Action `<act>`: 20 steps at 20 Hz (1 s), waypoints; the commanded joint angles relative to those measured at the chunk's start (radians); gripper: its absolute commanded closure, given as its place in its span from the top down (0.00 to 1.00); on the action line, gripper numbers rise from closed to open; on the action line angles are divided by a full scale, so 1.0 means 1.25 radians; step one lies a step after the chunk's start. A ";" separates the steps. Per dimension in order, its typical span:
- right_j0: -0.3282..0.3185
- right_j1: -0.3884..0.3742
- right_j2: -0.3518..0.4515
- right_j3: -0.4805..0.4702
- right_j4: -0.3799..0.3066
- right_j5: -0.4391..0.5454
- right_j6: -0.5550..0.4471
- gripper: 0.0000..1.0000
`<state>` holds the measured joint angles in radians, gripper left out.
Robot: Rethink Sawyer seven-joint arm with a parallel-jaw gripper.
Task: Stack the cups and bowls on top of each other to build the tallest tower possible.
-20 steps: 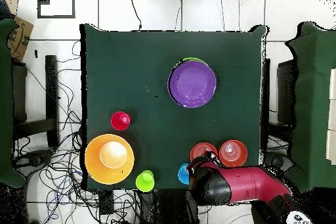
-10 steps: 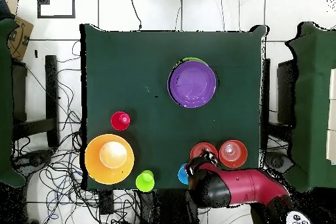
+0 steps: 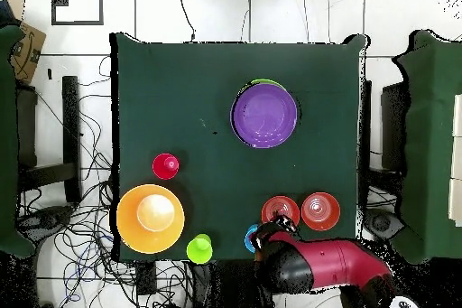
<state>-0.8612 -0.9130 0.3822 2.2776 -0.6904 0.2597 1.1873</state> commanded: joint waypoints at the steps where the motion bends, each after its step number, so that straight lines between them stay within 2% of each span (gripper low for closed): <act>1: 0.026 0.015 0.015 0.037 -0.004 -0.041 0.110 1.00; 14: 0.016 0.012 0.023 0.037 -0.004 -0.045 0.105 1.00; 20: 0.026 0.036 0.010 0.016 -0.016 -0.040 0.104 1.00</act>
<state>-0.8608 -0.9145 0.3821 2.2875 -0.6904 0.2597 1.1873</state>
